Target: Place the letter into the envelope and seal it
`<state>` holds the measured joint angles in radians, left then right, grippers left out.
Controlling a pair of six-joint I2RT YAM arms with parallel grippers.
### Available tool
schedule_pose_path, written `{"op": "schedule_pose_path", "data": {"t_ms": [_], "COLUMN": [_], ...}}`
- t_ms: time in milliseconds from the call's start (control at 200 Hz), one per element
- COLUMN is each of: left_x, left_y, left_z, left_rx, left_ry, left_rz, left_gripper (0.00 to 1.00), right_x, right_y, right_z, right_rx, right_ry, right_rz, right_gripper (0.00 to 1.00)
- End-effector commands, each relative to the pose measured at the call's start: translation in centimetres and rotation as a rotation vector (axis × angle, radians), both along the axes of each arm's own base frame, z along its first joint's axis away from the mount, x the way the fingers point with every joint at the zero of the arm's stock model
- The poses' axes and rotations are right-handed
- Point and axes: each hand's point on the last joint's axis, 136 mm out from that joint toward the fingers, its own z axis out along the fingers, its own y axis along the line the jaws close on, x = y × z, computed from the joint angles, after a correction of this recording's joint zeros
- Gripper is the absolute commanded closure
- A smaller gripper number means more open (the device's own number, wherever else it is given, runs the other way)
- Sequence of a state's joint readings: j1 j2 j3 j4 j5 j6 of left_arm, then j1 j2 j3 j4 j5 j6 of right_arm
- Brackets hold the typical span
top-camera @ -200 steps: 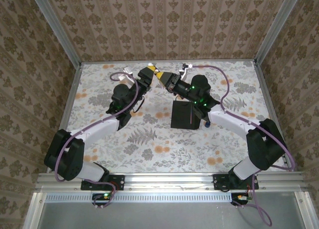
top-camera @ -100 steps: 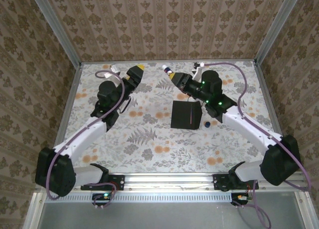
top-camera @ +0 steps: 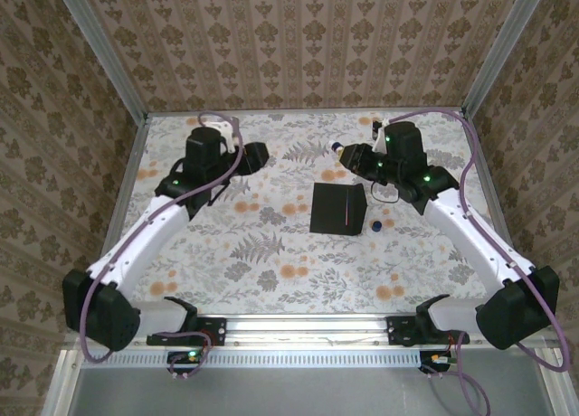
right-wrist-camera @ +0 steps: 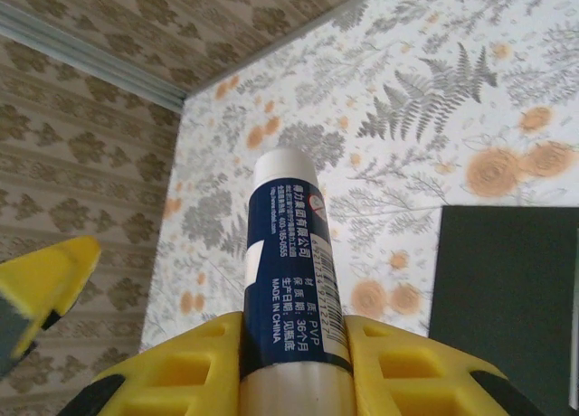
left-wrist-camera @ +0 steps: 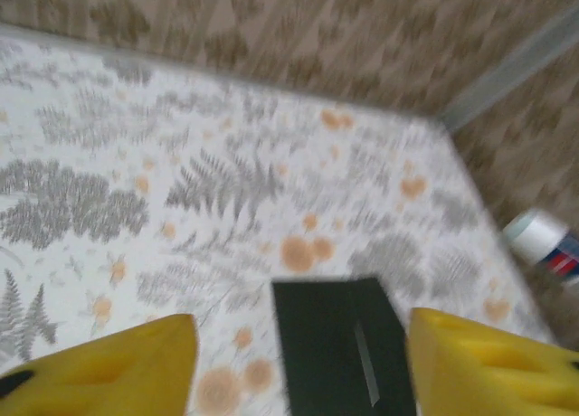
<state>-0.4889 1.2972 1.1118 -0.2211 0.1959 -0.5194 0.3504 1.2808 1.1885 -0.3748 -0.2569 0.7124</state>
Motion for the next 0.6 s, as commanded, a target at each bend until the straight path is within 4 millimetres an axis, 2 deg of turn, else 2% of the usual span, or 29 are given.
{"op": "schedule_pose_path", "data": {"t_ms": [0, 115, 275, 460, 595], "left_x": [-1.4, -1.7, -1.4, -0.6, -0.3], "left_y": [-2.6, -5.4, -9.0, -11.5, -12.9], "left_z": [-2.6, -5.2, -8.9, -13.3, -15.4], "left_rx": [0.137, 0.235, 0.304, 0.343, 0.358], "left_ry": [0.040, 0.076, 0.127, 0.189, 0.219], "left_rz": [-0.188, -0.299, -0.385, -0.406, -0.421], "left_gripper": [0.51, 0.68, 1.00, 1.00, 1.00], "right_x": [-0.8, -1.4, -1.9, -2.3, -2.5], "right_y": [-1.1, -1.6, -2.1, -2.9, -3.1], "right_z": [-1.4, -3.1, -5.1, -6.7, -7.9], "right_rx": [-0.127, -0.172, -0.243, -0.284, -0.303], "right_ry": [0.055, 0.124, 0.185, 0.207, 0.241], "right_rz": [0.036, 0.053, 0.077, 0.063, 0.073], "right_gripper": [0.76, 0.77, 0.78, 0.79, 0.79]}}
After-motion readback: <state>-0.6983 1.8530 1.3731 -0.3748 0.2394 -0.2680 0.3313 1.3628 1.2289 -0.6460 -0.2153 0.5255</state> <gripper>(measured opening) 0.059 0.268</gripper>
